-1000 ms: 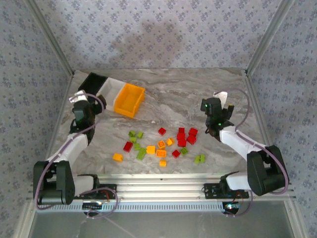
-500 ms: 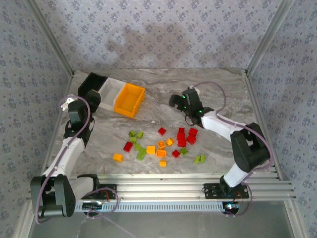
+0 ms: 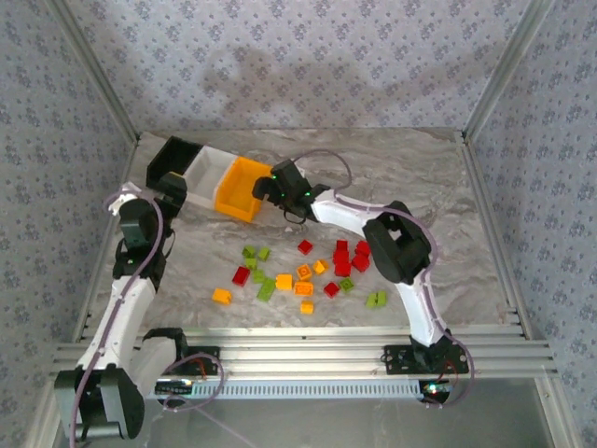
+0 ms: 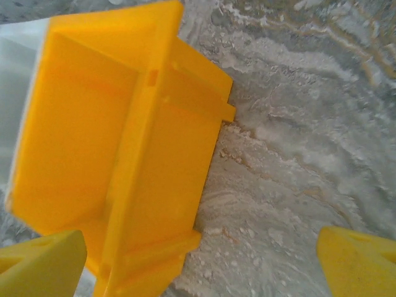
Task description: Sort the legos into containers by color
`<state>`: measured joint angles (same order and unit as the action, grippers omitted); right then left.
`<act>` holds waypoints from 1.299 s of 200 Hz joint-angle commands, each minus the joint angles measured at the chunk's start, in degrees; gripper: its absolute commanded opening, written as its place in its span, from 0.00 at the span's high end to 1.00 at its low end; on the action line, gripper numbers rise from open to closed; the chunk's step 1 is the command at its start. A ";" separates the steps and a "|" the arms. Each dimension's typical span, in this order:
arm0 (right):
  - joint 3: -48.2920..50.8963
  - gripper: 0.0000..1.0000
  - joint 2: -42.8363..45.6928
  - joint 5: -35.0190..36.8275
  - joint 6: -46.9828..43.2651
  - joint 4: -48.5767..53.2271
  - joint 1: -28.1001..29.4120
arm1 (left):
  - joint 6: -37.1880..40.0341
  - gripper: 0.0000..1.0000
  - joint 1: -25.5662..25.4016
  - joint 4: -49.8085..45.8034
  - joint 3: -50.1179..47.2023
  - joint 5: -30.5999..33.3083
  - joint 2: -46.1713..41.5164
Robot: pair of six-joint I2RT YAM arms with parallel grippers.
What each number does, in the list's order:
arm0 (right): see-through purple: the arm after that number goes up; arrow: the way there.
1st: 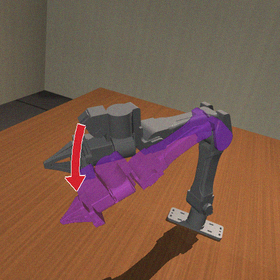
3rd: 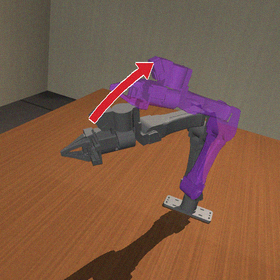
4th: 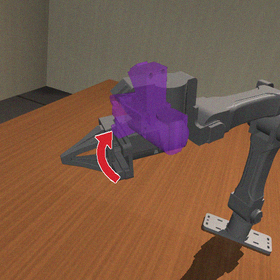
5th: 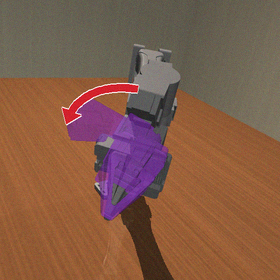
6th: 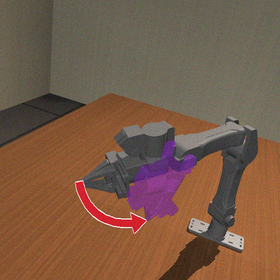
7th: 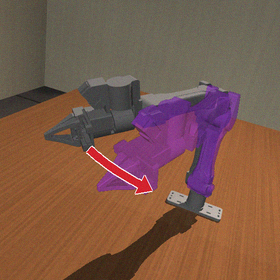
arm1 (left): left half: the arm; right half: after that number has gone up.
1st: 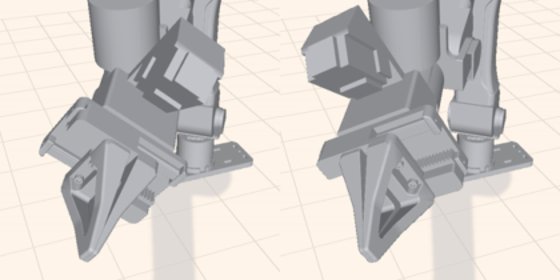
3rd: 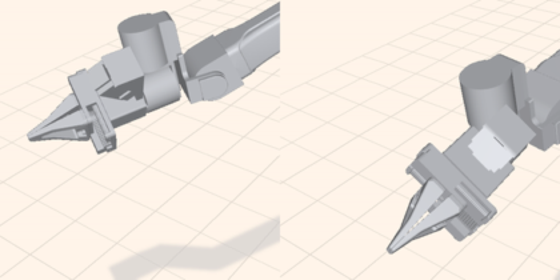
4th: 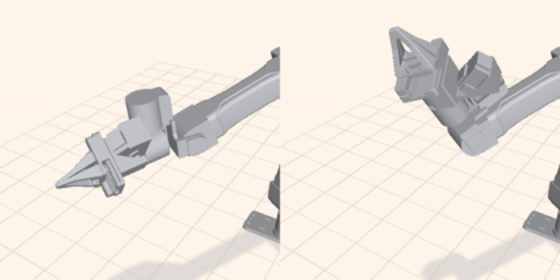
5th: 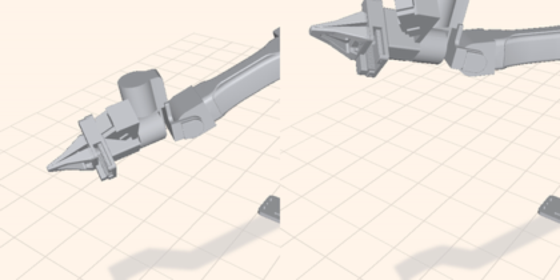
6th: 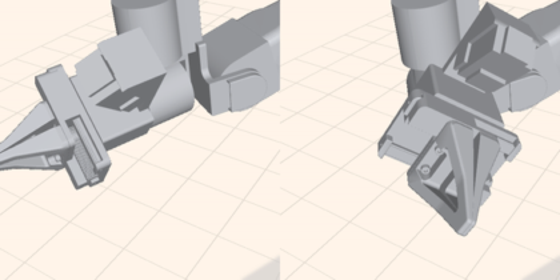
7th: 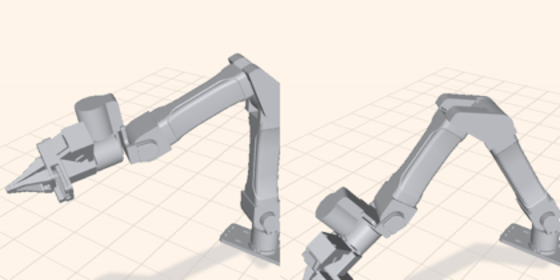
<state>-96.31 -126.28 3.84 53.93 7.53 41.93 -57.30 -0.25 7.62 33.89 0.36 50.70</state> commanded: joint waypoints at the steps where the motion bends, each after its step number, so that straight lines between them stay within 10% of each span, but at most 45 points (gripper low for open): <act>1: -7.44 0.06 -3.53 1.86 3.00 8.23 0.49 | 0.46 0.00 -1.38 -2.57 -0.83 -1.06 -1.95; 82: -14.90 0.40 -9.78 1.51 4.84 20.83 -0.72 | 2.07 0.00 -4.48 -3.18 -2.26 -0.19 -3.67; 188: -3.11 1.00 2.57 2.61 -6.61 21.88 -8.44 | 5.46 0.00 -9.82 -5.68 2.38 -0.28 2.93; 260: 4.15 1.00 12.48 -6.04 -29.72 31.42 -19.26 | 7.37 0.00 -11.34 -9.16 3.60 -4.60 2.91</act>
<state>-93.36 -119.50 2.57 34.61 34.30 24.95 -51.88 -11.07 0.49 34.96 -1.32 53.78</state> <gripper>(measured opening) 0.155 0.997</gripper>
